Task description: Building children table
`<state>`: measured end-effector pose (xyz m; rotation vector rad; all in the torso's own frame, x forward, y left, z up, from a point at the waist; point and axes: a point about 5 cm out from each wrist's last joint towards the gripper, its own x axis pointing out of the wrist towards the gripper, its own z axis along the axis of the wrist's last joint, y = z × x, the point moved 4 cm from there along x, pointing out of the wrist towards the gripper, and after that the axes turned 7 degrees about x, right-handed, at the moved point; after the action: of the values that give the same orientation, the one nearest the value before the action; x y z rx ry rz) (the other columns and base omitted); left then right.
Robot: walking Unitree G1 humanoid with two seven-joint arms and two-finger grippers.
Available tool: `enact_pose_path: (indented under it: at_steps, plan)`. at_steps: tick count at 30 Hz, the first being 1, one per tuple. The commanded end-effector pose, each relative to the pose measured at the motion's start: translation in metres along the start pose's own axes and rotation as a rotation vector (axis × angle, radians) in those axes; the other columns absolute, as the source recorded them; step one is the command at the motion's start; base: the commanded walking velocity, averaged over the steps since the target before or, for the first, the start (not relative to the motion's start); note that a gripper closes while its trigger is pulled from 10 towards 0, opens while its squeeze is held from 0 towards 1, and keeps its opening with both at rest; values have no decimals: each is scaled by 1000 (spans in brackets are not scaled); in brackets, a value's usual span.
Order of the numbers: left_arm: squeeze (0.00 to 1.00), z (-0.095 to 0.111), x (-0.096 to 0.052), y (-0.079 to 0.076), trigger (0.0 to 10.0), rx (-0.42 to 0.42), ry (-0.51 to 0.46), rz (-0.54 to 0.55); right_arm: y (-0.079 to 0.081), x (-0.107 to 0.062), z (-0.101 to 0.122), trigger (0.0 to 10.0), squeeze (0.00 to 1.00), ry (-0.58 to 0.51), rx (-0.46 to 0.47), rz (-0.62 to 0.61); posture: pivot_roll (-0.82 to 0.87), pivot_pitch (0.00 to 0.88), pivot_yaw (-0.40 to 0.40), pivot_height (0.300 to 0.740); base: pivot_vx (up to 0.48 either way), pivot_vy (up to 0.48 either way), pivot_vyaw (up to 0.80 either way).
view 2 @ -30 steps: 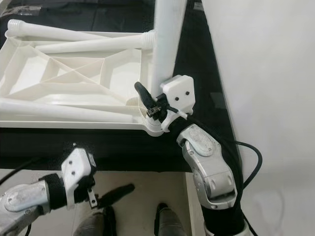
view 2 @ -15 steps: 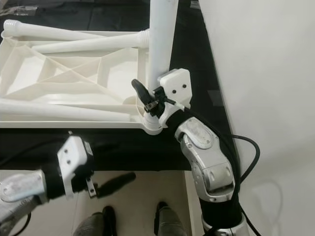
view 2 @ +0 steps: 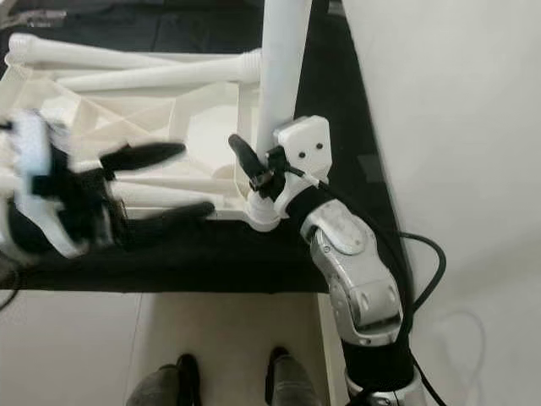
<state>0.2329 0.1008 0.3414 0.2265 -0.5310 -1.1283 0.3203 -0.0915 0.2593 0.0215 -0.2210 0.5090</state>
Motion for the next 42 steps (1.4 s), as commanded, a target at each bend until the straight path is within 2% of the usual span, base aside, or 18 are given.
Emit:
enact_pose_path:
  at_steps: [1, 3, 4, 9, 10, 14, 16, 18, 20, 22, 23, 24, 26, 29, 35, 40, 41, 42]
  plan:
    - [1000, 6, 2, 7, 10000, 5, -17, -10, -17, -10, -72, 10000, 0, 295, 90, -104, 8, 320, 8, 740, 0, 0, 0]
    - [1000, 10, 6, 14, 10000, 24, -26, 1, -16, -9, -71, 10000, 0, 291, 90, -99, 7, 316, 7, 740, 0, 0, 0]
    - [0, 10, 10, 21, 10000, 48, -20, 12, -14, -7, -68, 10000, 0, 274, 94, -85, 7, 312, 9, 740, 0, 0, 0]
    - [0, 3, 32, 42, 10000, 13, -15, 35, -4, -1, -54, 10000, 0, 209, 83, -31, 3, 299, 23, 740, 0, 0, 0]
    - [0, 3, 32, 42, 10000, 13, -15, 35, -4, -1, -54, 10000, 0, 209, 83, -31, 3, 299, 23, 740, 0, 0, 0]
    - [0, -11, 52, 60, 10000, -96, 11, 112, 5, 1, -48, 10000, 0, 176, 76, 10, -2, 287, 32, 740, 0, 0, 0]
    - [0, -11, 52, 60, 10000, -96, 11, 112, 5, 1, -48, 10000, 0, 176, 76, 10, -2, 287, 32, 740, 0, 0, 0]
    - [0, -14, 64, 62, 10000, -166, 2, 88, 10, 3, -46, 10000, 0, 162, 64, 34, 0, 275, 37, 740, 0, 0, 0]
    - [0, -14, 64, 62, 10000, -166, 2, 88, 10, 3, -46, 10000, 0, 162, 64, 34, 0, 275, 37, 740, 0, 0, 0]
    - [0, -7, 79, 52, 10000, -235, -47, -31, 14, 4, -46, 10000, 0, 156, 52, 51, 4, 263, 40, 740, 0, 0, 0]
    - [0, -7, 79, 52, 10000, -235, -47, -31, 14, 4, -46, 10000, 0, 156, 52, 51, 4, 263, 40, 740, 0, 0, 0]
    - [0, -3, 83, 47, 10000, -239, -67, -93, 15, 5, -46, 10000, 0, 155, 51, 56, 5, 261, 40, 740, 0, 0, 0]
    - [0, 5, 84, 43, 10000, -201, -95, -198, 17, 6, -47, 10000, 0, 154, 49, 61, 4, 251, 45, 740, 0, 0, 0]
    - [0, 9, 81, 43, 10000, -179, -105, -226, 17, 7, -47, 10000, 0, 154, 47, 61, 3, 250, 46, 740, 0, 0, 0]
    - [0, 28, 62, 49, 10000, -112, -144, -295, 18, 7, -48, 10000, 0, 156, 46, 64, 4, 250, 39, 740, 0, 0, 0]
    - [0, 28, 61, 55, 10000, -52, -129, -241, 19, 8, -48, 10000, 0, 153, 43, 79, 8, 254, 35, 740, 0, 0, 0]
    - [0, 28, 61, 62, 10000, -18, -118, -181, 22, 8, -46, 10000, 0, 149, 31, 99, 10, 255, 32, 740, 0, 0, 0]
    - [0, 28, 61, 62, 10000, -18, -118, -181, 22, 8, -46, 10000, 0, 149, 31, 99, 10, 255, 32, 740, 0, 0, 0]
